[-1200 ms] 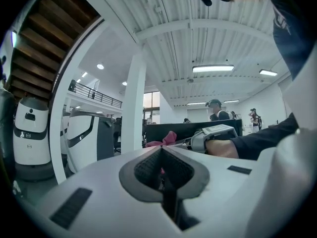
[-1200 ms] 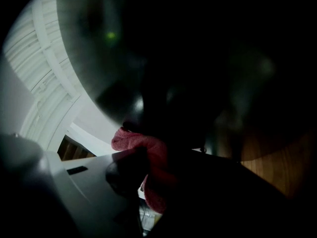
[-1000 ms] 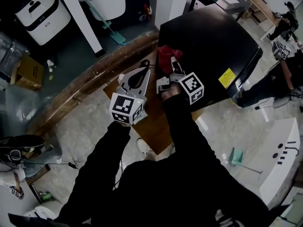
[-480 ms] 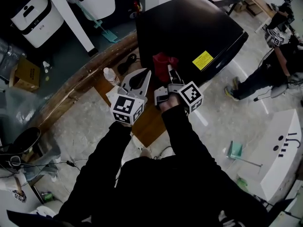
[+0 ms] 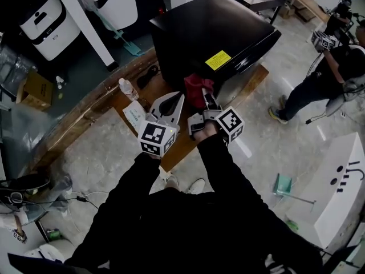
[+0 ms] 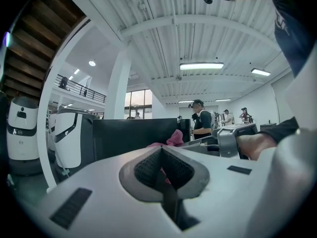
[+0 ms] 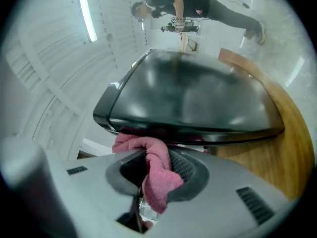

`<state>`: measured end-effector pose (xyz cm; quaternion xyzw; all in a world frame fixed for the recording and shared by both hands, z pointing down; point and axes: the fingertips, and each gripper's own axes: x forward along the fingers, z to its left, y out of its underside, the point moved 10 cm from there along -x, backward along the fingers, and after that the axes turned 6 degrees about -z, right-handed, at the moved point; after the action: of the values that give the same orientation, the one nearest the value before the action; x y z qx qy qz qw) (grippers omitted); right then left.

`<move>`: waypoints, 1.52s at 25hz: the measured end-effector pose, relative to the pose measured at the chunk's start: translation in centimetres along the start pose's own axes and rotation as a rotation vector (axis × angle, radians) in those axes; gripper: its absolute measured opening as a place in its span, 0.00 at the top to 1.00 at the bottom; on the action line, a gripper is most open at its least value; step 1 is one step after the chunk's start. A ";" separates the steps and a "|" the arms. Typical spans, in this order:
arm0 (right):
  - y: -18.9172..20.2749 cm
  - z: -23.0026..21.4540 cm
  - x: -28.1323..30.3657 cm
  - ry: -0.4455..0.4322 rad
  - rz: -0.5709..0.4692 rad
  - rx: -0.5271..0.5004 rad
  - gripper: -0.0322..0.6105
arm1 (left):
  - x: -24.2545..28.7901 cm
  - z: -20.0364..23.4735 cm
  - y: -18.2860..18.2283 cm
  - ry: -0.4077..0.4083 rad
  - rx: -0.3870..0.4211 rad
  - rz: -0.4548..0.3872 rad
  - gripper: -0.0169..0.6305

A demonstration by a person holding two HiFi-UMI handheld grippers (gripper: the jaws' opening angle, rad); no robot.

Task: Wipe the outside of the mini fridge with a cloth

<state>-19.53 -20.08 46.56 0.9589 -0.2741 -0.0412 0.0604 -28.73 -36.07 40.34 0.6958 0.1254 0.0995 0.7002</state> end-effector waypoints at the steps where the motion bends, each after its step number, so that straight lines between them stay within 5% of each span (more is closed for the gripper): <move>1: -0.2 0.0 -0.7 -0.002 -0.006 0.006 0.80 | -0.4 -0.5 -0.1 -0.006 0.003 0.003 0.96; 10: 2.0 0.8 -3.7 -0.059 0.082 -0.059 0.80 | -3.6 0.2 -0.5 -0.092 0.036 -0.017 0.96; 18: 9.5 -3.2 4.1 0.012 0.203 -0.182 0.80 | -0.9 8.4 3.6 -0.092 0.065 0.039 0.96; 22: 12.3 -6.7 9.1 0.075 0.231 -0.241 0.80 | 0.7 13.8 6.7 -0.067 0.011 0.074 0.96; 30: 15.9 -14.2 17.4 0.183 0.238 -0.199 0.80 | 3.9 22.2 12.5 -0.020 -0.100 0.132 0.96; 38: 18.3 -19.7 23.2 0.274 0.198 -0.079 0.80 | 6.2 26.5 15.5 0.044 -0.125 0.186 0.96</move>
<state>-7.24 -46.02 67.48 0.9208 -0.3545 0.0853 0.1387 -13.97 -59.05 55.60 0.6569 0.0691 0.1870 0.7271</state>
